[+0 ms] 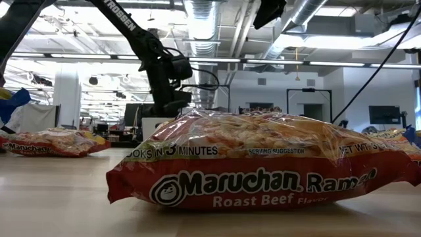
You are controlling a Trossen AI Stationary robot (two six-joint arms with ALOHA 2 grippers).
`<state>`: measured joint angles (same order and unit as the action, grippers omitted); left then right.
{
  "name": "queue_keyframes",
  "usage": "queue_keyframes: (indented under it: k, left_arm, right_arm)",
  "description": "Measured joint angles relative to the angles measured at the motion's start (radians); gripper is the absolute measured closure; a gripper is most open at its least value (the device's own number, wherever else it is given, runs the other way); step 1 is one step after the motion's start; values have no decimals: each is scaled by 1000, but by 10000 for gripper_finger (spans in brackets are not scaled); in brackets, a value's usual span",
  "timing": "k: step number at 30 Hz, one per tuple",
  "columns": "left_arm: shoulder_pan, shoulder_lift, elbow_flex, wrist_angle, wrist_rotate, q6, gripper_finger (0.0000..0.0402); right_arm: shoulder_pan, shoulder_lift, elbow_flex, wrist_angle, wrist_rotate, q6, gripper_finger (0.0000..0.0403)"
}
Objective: Sort Maruchan noodles
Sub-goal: Put the blue noodle pack into the left white bin
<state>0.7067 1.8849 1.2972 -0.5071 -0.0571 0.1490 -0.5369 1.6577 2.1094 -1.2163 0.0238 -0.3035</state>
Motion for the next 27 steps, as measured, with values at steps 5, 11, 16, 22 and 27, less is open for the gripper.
queue_keyframes:
  k: [5,11,16,22,27]
  left_arm:
    - [1,-20,0,6,21,-27,400]
    - [6,-47,2,6,15,-26,400]
    - [6,-48,3,-5,16,-26,400]
    - [6,-58,83,-109,15,-3,400]
    - [-1,-64,272,-312,29,33,400]
  right_arm:
    - [0,0,0,0,0,0,221]
    - [0,0,0,0,0,0,221]
    - [0,0,0,0,0,0,221]
    - [0,0,0,0,0,-4,221]
    - [0,0,0,0,0,-42,221]
